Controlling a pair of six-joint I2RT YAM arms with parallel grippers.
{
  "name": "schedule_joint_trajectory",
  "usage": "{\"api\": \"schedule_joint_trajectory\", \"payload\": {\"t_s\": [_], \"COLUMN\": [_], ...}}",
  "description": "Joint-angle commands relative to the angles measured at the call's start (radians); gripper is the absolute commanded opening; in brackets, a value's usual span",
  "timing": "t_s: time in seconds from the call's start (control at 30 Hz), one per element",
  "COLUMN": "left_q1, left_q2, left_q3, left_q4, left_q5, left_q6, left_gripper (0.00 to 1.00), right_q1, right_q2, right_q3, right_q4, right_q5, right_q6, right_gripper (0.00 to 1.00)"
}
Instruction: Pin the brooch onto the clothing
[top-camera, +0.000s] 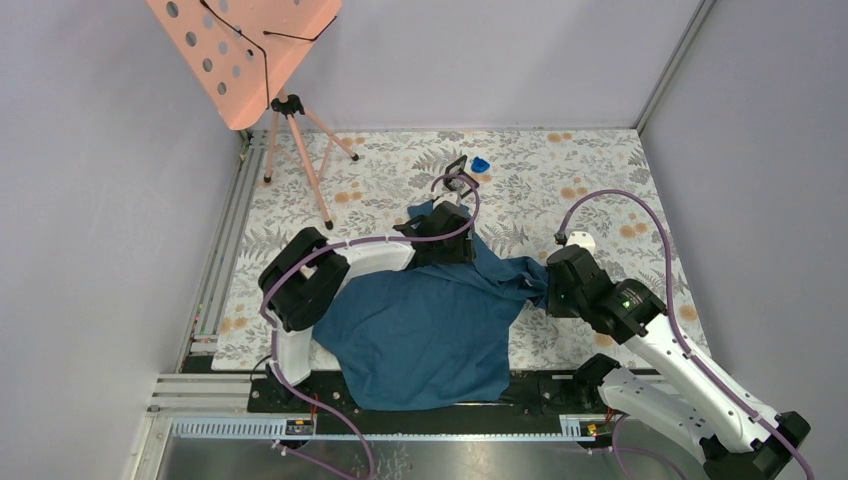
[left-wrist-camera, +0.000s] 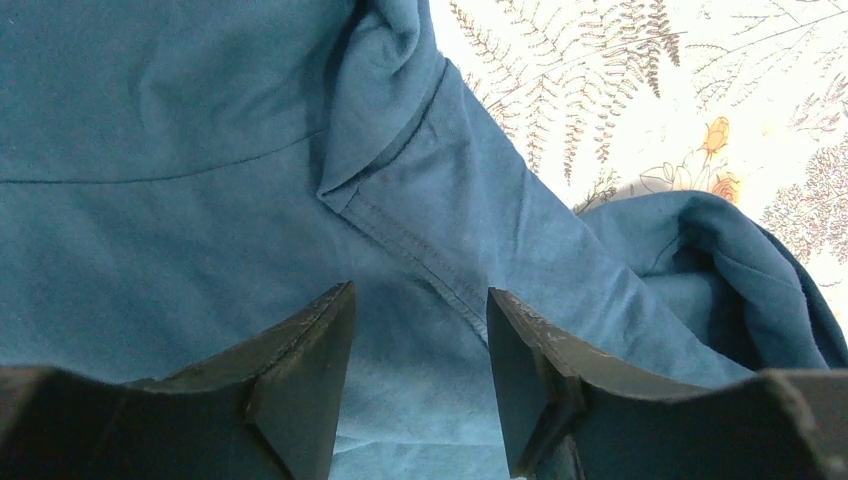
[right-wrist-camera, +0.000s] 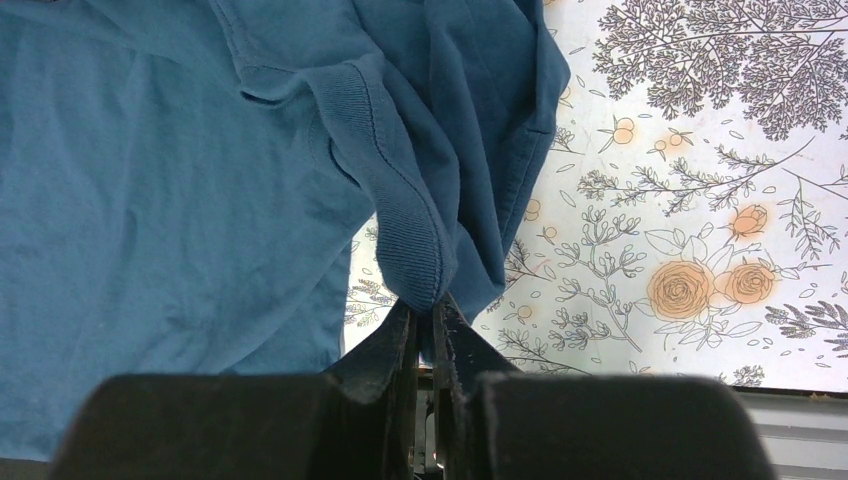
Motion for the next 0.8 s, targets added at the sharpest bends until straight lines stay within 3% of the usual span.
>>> {"api": "schedule_joint_trajectory", "payload": {"t_s": [0.0,0.47,0.53,0.67,0.7,0.77], "left_q1": [-0.005,-0.004,-0.004,0.009,0.015,0.024], "left_q2": [0.022,0.108,0.117,0.099,0.077,0.005], "left_q3": [0.061,0.164,0.166,0.161,0.149,0.107], "left_q4": [0.047,0.003,0.004,0.027,0.044,0.085], "left_q5": [-0.029,-0.022,-0.019,-0.016,-0.018,-0.049], "left_q6": [0.007,0.033,0.036,0.057,0.060,0.063], "left_gripper": [0.54,0.46,0.40,0.05,0.00,0.00], "right_q1": [0.000,0.000,0.000,0.001,0.001,0.000], "right_q2": [-0.006,0.000,0.000,-0.004,-0.004,-0.003], "right_q3": [-0.001,-0.005,-0.007,0.004,0.013,0.038], "right_q4": [0.005,0.009,0.011,0.008,0.005,-0.003], "right_q5": [-0.012,-0.016,-0.016,-0.011,-0.007,0.005], "right_q6": [0.014,0.006,0.004,0.001,-0.003,-0.017], "right_gripper": [0.00,0.00,0.00,0.00,0.00,0.00]}}
